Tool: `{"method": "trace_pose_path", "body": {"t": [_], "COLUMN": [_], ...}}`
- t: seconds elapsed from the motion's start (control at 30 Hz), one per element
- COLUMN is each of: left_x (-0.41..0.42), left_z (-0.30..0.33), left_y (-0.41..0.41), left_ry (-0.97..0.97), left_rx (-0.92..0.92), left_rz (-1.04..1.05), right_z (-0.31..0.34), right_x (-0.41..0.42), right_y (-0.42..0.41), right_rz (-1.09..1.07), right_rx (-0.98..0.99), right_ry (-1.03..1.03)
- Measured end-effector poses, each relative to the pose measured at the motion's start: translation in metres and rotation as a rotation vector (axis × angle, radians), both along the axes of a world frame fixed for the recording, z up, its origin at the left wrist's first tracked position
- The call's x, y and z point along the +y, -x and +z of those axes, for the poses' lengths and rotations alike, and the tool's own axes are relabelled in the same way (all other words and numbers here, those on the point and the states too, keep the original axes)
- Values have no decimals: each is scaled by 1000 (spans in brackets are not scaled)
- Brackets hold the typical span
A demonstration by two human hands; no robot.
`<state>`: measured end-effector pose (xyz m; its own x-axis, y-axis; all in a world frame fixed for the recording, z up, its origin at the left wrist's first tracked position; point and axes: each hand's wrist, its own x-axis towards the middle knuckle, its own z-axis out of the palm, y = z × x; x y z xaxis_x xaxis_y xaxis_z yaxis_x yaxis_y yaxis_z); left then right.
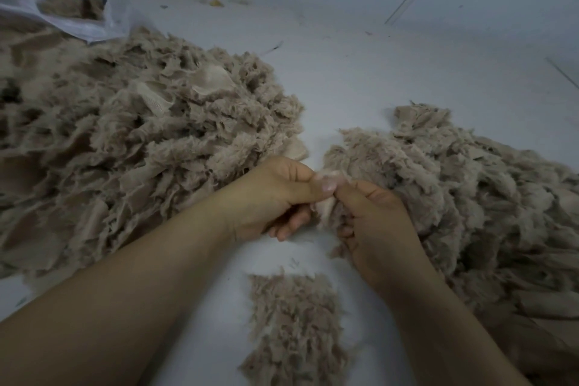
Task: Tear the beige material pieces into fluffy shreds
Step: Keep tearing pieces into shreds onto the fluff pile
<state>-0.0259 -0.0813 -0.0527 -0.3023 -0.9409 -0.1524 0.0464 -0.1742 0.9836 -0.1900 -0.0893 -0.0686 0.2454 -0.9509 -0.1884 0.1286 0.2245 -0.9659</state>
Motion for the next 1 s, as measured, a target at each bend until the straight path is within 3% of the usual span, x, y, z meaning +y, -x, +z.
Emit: {"method": "trace_pose_path", "body": {"t": [0.17,0.3,0.37,0.4,0.47,0.57,0.7,0.8,0.87,1.0], "left_x": [-2,-11,-13,-12,-9,-12,-19,-21,-20,-19], "left_z": [-4,2,3,1,-8,-19,-22,-20,-19,-25], "left_y": [2,-1,-1,1,9,18,20,27,31,31], "left_ry": [-9,97,179,188,232,395,422,527,563,535], "left_rx": [208,570,618,545,167,-275,-539,-798,-848,-699], "left_rz": [179,601,686,703,700,510,202,135,186,293], "right_z": [1,0,1,2,4,8,10,12,12,11], "right_x": [-1,-5,-5,-4,-4,-4,0,3,4,1], "right_y": [-4,-2,-2,-3,-3,-1,-1,-5,-8,-9], "right_rz": [-28,-43,-13,10,46,83,122,93,31,-47], "right_rx": [-106,-123,-104,-92,-93,-115,-100,-89,-92,-189], "right_ry": [-24,-44,-51,-55,-80,-139,-141,-95,-79,-107]}}
